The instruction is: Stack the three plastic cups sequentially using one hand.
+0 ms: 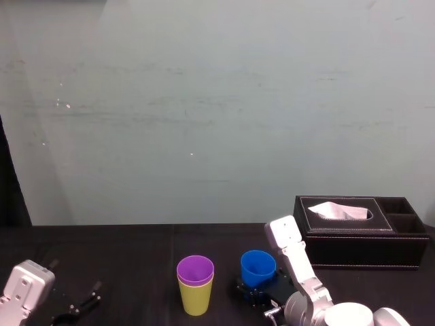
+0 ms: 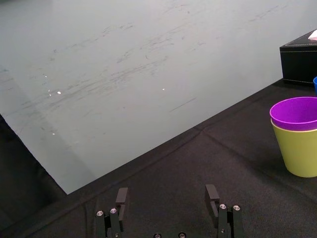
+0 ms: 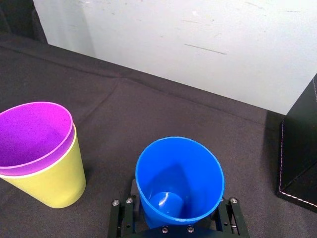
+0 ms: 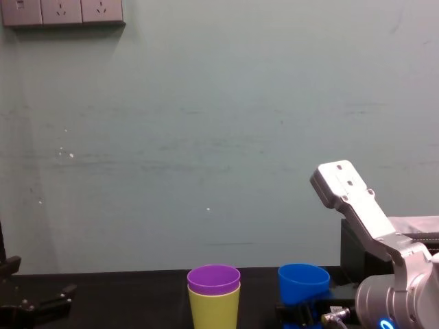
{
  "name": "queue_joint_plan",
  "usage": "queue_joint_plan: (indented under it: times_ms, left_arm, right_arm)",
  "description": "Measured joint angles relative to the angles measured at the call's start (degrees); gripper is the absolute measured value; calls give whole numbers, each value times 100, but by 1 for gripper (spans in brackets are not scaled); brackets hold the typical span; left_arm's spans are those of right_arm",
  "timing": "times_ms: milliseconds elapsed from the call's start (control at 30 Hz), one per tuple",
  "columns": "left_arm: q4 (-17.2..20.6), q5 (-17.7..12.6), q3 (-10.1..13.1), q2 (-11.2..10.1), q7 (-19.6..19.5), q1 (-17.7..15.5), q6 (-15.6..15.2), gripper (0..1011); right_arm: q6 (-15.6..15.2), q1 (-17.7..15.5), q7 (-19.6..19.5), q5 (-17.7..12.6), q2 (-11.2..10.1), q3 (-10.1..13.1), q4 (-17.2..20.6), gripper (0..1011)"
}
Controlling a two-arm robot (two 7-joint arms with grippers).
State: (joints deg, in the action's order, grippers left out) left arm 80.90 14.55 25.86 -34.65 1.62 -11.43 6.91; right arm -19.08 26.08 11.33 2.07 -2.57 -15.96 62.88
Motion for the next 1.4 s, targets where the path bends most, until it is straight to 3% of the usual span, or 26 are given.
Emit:
queue_joint_plan:
  times_ms: [133, 533, 1033, 1133, 1400]
  left_arm:
    - [0, 0, 0, 0, 0, 0, 0, 1000]
    - [0, 0, 0, 0, 0, 0, 0, 1000]
    - [0, 0, 0, 0, 0, 0, 0, 1000]
    - [0, 0, 0, 0, 0, 0, 0, 1000]
    - [0, 0, 0, 0, 0, 0, 0, 1000]
  right_arm:
    - [-2, -2, 0, -2, 0, 0, 3, 720]
    - [10, -57, 1, 31, -31, -26, 117, 717]
    - [-259, -312, 220, 234, -255, -96, 1287, 717]
    - [-368, -310, 333, 189, -265, -95, 1565, 718]
    - [-676, -177, 529, -11, -180, -139, 1824, 718]
